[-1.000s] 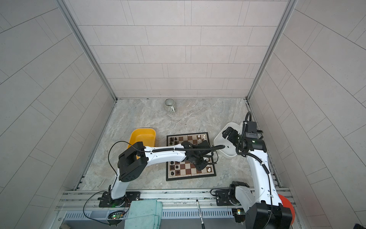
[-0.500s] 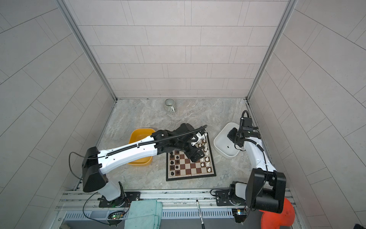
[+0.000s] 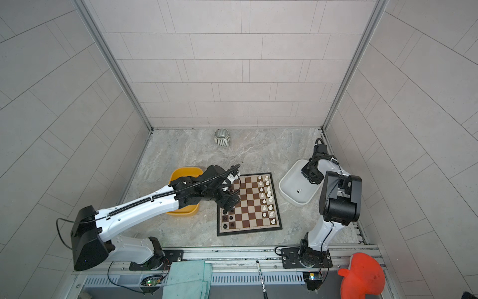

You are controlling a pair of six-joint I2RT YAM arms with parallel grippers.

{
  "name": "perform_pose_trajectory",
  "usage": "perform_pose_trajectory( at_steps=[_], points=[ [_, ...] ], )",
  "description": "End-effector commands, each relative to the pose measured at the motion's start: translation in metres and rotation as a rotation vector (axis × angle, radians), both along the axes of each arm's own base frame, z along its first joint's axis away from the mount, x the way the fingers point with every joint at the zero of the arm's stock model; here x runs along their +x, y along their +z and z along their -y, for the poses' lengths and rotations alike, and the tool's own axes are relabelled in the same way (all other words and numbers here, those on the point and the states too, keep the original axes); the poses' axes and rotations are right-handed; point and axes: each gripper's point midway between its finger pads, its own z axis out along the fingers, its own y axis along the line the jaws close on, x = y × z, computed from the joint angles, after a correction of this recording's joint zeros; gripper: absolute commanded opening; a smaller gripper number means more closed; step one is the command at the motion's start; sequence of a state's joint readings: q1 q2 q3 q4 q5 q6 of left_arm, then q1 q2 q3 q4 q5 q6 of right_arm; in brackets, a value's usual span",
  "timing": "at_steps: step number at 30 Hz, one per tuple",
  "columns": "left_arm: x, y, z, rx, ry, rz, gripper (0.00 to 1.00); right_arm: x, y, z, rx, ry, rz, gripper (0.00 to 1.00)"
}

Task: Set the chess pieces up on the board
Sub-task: 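Open the left gripper and lift away while the right gripper lowers into the white tray, then grasp the last white pawn in the white tray with the right gripper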

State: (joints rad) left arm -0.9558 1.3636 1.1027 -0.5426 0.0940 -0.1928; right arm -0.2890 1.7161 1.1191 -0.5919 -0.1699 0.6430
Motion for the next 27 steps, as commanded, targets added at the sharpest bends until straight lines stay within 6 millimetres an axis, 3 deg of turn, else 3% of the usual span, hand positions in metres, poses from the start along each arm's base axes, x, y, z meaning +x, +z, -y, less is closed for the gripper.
perform_pose_trajectory(
  at_steps=[1, 5, 8, 12, 17, 27],
  points=[
    [0.007, 0.006, -0.002, -0.004, 0.016, 0.040, 1.00, -0.027, 0.018, -0.017, 0.005, 0.083, -0.038, 0.35],
    [0.006, -0.001, -0.003, 0.019, 0.009, 0.026, 1.00, -0.049, 0.016, -0.039, -0.002, 0.182, -0.098, 0.56],
    [0.006, -0.003, -0.004, 0.035, 0.011, 0.014, 1.00, -0.057, 0.008, -0.054, -0.006, 0.247, -0.151, 0.59],
    [0.010, -0.007, -0.004, 0.049, 0.020, 0.001, 1.00, -0.062, -0.001, -0.064, -0.039, 0.309, -0.197, 0.57],
    [0.019, -0.008, -0.006, 0.068, 0.038, -0.014, 1.00, -0.064, -0.017, -0.062, -0.045, 0.296, -0.234, 0.49],
    [0.025, -0.010, -0.004, 0.063, 0.053, -0.035, 1.00, -0.061, -0.029, -0.057, -0.056, 0.265, -0.270, 0.34]
  ],
)
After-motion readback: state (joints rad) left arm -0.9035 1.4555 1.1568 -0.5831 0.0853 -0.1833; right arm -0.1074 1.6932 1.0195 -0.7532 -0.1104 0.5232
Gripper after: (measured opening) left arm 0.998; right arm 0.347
